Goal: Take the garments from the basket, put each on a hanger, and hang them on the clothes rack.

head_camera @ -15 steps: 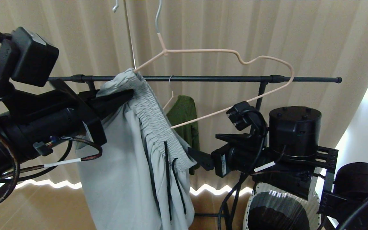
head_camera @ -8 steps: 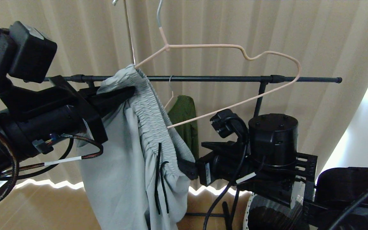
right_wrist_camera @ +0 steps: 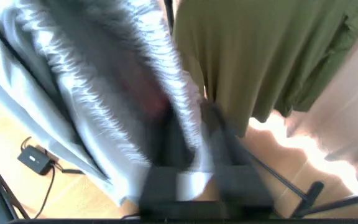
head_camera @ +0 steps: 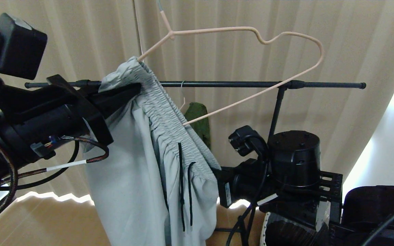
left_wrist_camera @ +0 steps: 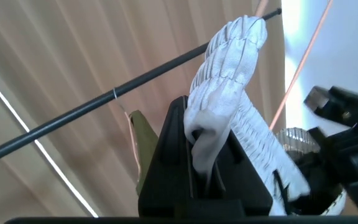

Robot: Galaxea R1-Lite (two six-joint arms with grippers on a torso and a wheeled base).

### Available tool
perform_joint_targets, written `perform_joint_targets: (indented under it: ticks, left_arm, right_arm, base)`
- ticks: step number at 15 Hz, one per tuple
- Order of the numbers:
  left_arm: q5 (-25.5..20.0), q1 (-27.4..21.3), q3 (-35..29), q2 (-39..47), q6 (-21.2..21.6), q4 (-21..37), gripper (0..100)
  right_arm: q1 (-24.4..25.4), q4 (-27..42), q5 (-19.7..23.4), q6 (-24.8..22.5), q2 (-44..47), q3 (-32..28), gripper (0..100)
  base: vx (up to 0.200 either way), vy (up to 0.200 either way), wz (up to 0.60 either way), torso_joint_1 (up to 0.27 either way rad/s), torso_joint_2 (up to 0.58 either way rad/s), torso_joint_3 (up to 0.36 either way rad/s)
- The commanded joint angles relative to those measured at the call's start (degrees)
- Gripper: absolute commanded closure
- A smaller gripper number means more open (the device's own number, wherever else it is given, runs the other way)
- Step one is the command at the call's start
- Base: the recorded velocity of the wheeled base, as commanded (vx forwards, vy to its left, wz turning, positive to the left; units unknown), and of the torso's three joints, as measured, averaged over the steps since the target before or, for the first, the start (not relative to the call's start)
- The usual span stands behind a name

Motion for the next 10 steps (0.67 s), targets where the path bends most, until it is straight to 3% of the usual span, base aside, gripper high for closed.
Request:
perform_joint_targets:
  ticks: [1,4,5,10]
  left_arm:
    - [0.03,1.02,1.01,0.10,0.38,0.04,100]
    - [0.03,1.37,3.56,-0.17,0.65,0.04,100]
    - [0.03,1.37,5.50,-0.34,1.00,0.04,100]
    - [0.12,2.69,10.86,-0.34,3.02,0.04,100]
  right_arm:
    - [-3.29,0.24,-1.79,-0.28,-3.35,0.95,100]
    - [-8.66,0.59,-1.97,-0.72,-5.90,1.39,100]
    - [-12.61,0.59,-1.97,-1.24,-6.77,1.04,100]
    - [-21.49,0.77,-1.79,-5.90,-6.69,-2.65,100]
  base:
    - [0.000,0.000,0.00,0.000,0.00,0.000]
    - [0.000,0.000,0.00,0.000,0.00,0.000]
    - [0.000,0.000,0.00,0.000,0.00,0.000]
    - [0.000,0.000,0.00,0.000,0.00,0.000]
